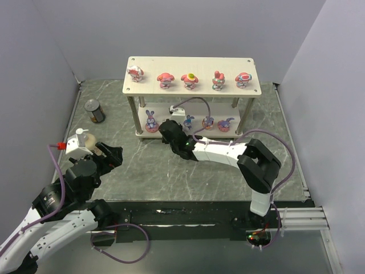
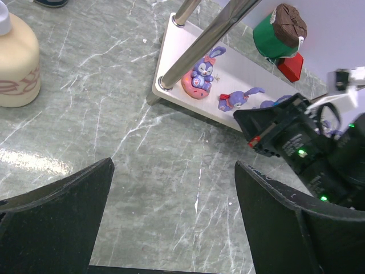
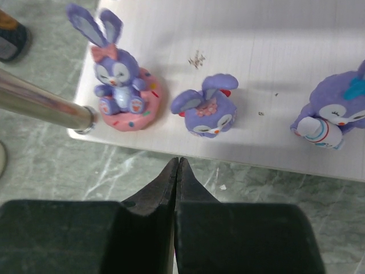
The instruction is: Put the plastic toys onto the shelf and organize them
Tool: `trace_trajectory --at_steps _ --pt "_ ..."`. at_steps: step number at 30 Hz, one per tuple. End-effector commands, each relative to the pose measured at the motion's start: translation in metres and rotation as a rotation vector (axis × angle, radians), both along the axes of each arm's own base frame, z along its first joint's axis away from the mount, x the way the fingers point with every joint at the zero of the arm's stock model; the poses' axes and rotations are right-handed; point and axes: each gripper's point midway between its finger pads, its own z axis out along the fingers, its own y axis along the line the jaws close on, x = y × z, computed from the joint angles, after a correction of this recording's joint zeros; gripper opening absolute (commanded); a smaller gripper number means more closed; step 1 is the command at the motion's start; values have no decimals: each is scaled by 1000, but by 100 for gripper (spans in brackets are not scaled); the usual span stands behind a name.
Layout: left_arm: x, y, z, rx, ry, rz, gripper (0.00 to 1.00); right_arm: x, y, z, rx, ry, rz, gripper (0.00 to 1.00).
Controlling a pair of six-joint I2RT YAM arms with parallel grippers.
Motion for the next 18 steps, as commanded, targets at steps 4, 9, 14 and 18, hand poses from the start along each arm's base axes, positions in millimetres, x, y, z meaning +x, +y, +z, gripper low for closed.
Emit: trace_trajectory --at_steps 4,9,14,18 --pt "2 3 11 -16 -24 22 93 11 3 -12 -19 5 -2 0" --pt "2 3 12 -19 -26 20 93 17 1 -19 -37 5 -18 0" --pt "2 3 11 -18 -25 22 93 23 2 -27 -46 17 -29 0" --pt "2 3 11 -15 -23 23 93 28 0 -29 -46 17 -40 0"
